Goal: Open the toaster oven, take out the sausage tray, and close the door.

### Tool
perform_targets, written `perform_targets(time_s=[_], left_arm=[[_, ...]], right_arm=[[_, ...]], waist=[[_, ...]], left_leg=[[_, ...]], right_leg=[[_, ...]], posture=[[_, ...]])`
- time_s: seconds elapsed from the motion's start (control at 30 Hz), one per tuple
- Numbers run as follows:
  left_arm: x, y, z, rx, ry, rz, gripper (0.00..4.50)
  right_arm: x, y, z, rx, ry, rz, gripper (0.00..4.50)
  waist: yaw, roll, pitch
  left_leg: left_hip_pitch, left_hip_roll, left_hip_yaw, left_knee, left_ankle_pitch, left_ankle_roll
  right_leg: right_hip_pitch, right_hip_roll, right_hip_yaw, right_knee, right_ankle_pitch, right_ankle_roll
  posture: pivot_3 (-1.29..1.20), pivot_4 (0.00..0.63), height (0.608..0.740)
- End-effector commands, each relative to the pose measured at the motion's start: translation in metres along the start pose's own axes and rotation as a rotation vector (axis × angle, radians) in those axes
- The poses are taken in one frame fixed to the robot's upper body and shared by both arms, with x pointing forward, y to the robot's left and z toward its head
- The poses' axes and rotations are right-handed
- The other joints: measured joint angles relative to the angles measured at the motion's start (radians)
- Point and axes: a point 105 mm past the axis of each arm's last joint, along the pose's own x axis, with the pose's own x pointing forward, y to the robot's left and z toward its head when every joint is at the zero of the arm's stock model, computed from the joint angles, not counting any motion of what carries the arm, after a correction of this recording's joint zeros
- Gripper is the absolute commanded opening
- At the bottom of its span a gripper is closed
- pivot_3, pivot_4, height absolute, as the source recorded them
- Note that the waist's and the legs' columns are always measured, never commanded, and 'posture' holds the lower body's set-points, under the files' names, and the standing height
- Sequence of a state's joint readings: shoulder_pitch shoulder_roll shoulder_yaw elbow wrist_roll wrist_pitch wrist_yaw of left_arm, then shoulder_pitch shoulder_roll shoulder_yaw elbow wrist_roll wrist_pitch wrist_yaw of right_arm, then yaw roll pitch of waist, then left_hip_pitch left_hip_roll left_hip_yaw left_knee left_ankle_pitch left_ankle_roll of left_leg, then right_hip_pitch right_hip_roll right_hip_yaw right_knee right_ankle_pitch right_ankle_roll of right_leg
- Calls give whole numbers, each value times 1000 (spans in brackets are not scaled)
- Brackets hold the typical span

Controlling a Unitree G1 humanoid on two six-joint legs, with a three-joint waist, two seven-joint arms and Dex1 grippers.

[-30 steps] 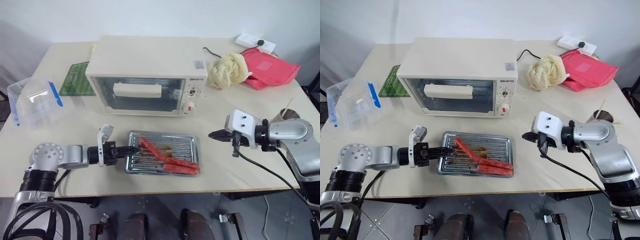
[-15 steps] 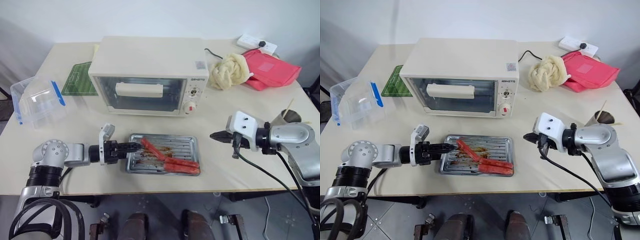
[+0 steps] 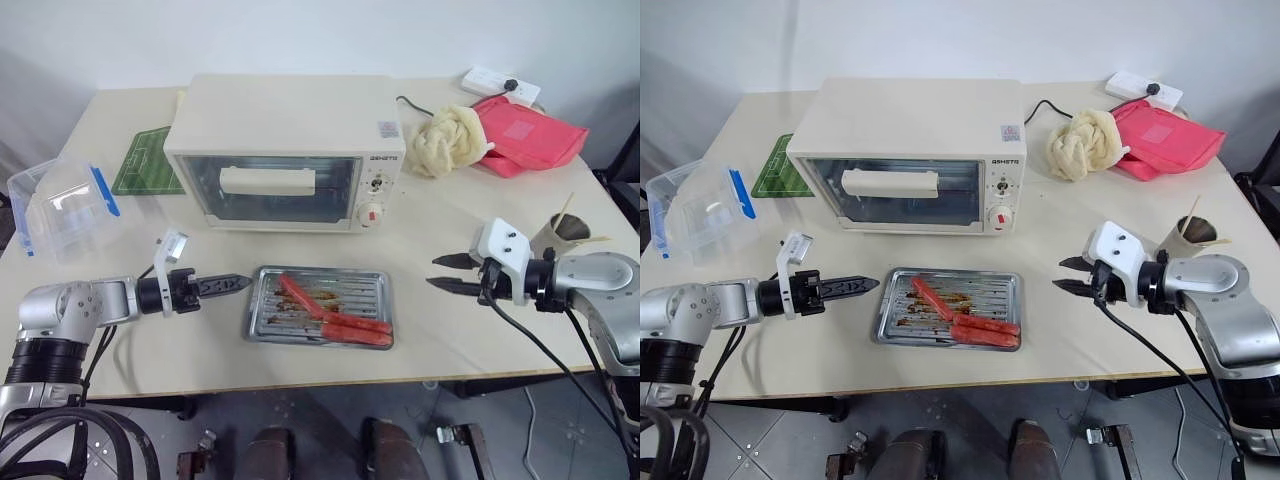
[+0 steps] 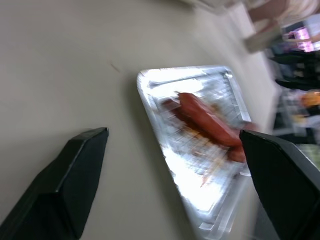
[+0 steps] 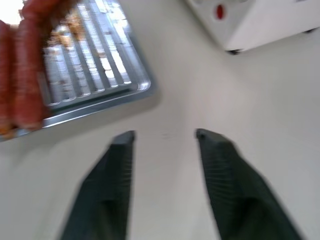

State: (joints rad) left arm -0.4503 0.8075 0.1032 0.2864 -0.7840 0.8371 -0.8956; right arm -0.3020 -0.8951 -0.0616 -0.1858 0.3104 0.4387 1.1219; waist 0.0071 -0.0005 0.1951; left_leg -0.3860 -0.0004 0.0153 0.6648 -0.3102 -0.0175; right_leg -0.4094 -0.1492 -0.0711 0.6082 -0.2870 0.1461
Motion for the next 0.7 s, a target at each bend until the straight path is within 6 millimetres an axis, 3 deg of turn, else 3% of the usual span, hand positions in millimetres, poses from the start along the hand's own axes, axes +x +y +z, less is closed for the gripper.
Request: perform_targets(time_s=[0.03,0.13,0.27,0.47,0.63,0.7], left_arm=[[-16,-3,26,250,-160,-33,4500],[-23,-2,18,453,-115,-35,4500],[-31,4,14,639,-88,-13,4500],[-40,17,-6,750,20,-2,4500],[-42,18,-10,735,29,-26,4500],[-45,12,-12,709,19,-66,4500]], right_arm=[[-18,-5,4,-49,-35,-27,3494],[-29,-11,5,-47,-139,-96,4393],[-39,-6,-13,-40,-102,-85,4393],[-49,7,-34,62,-93,-109,4393],[-49,12,-41,96,-89,-141,4393],[-47,5,-46,147,-78,-242,4393]], waist=[[4,-1,1],[12,-2,1],[20,-3,1],[18,-3,1],[16,-3,0],[16,-3,0]], left_leg=[[-1,0,0,0,0,0],[-1,0,3,1,-1,2],[-1,0,4,1,-2,3],[0,0,6,2,-2,4],[0,1,7,2,-3,4],[0,1,7,2,-3,4]], right_leg=[[0,0,0,0,0,0],[0,0,0,-2,0,0],[0,-1,0,-3,0,1],[0,-1,-1,-2,1,1],[0,-1,-1,-2,1,1],[0,-1,-1,-1,1,1]], posture=[[0,150,740],[0,150,740],[0,150,740],[0,150,740],[0,150,740],[0,150,740]])
